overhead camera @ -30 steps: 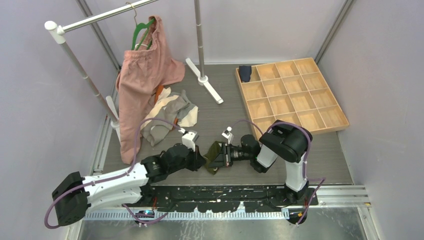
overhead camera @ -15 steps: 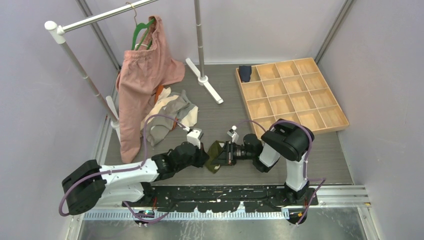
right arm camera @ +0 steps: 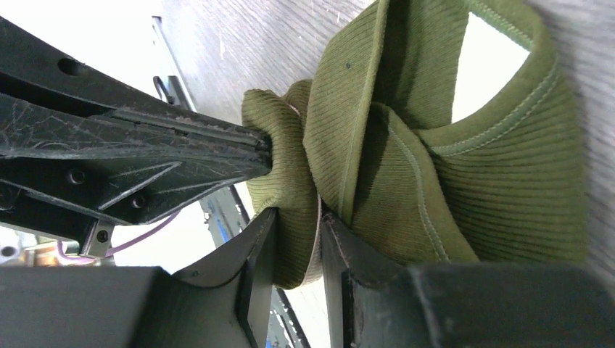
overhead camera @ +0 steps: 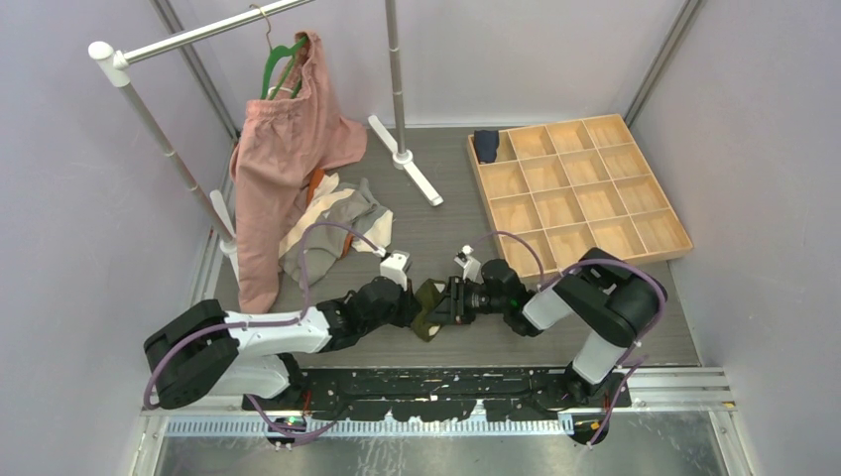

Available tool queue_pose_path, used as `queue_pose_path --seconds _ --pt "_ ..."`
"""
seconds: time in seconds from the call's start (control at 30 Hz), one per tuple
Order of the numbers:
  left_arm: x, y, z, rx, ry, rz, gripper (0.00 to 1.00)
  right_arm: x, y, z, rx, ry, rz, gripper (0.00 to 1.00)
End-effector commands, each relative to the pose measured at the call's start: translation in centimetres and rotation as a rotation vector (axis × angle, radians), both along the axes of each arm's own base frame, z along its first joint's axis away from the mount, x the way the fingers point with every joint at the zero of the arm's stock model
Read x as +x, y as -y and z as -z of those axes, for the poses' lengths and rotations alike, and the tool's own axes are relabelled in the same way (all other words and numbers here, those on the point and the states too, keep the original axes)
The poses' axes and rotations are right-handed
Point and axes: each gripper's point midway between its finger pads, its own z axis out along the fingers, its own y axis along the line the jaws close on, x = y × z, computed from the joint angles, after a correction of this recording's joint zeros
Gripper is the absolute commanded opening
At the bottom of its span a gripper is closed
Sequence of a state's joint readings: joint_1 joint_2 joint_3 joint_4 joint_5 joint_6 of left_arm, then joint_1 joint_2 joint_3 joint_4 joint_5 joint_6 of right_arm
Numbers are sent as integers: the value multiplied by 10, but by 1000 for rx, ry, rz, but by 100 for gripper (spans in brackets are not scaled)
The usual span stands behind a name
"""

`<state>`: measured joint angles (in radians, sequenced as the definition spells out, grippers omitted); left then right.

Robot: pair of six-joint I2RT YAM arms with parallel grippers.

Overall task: Roll the underwear
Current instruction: Roll the underwear to the center of the board.

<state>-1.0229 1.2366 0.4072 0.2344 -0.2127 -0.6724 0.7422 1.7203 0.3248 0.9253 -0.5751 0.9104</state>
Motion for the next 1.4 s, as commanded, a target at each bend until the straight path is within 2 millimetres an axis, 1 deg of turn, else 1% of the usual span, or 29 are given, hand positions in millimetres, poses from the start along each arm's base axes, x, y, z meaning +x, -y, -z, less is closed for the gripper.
queue_pose_path --seconds 0.0,0.17,0.33,0.5,0.57,0.67,0.77,0.93,1.0,1.03,1.13,1.17,1.27,1.37 --pt "3 -11 17 69 -14 -41 1 6 14 6 -136 60 8 35" --pt "-1 -23 37 100 -49 -85 1 8 30 0 -247 124 4 37" --pt "-3 -23 47 117 -82 -88 1 11 43 -12 -319 184 14 38" --pt "-7 -23 52 112 -100 -84 1 17 49 -37 -332 238 60 38" --pt "-7 -24 51 109 -100 -88 1 17 46 -50 -322 264 71 38" --pt "-9 -27 52 107 -102 -93 1 11 33 -62 -296 290 66 38" --pt "-11 -29 53 102 -106 -89 1 6 15 -68 -274 329 58 38" --pt "-14 -32 57 98 -108 -88 1 1 -15 -72 -256 396 35 33" --pt "-15 -33 57 94 -110 -89 1 2 -17 -70 -279 437 39 32" --pt "-15 -33 57 92 -111 -88 1 4 -16 -65 -309 453 45 31" --pt "-16 -33 58 94 -114 -83 1 12 -3 -50 -393 478 86 29" --pt "-17 -33 59 93 -115 -81 1 12 2 -41 -429 470 89 27" --pt "-18 -33 59 92 -120 -77 1 7 15 -22 -517 438 71 22" --pt "-19 -33 60 90 -127 -76 1 -1 27 -13 -564 426 60 21"
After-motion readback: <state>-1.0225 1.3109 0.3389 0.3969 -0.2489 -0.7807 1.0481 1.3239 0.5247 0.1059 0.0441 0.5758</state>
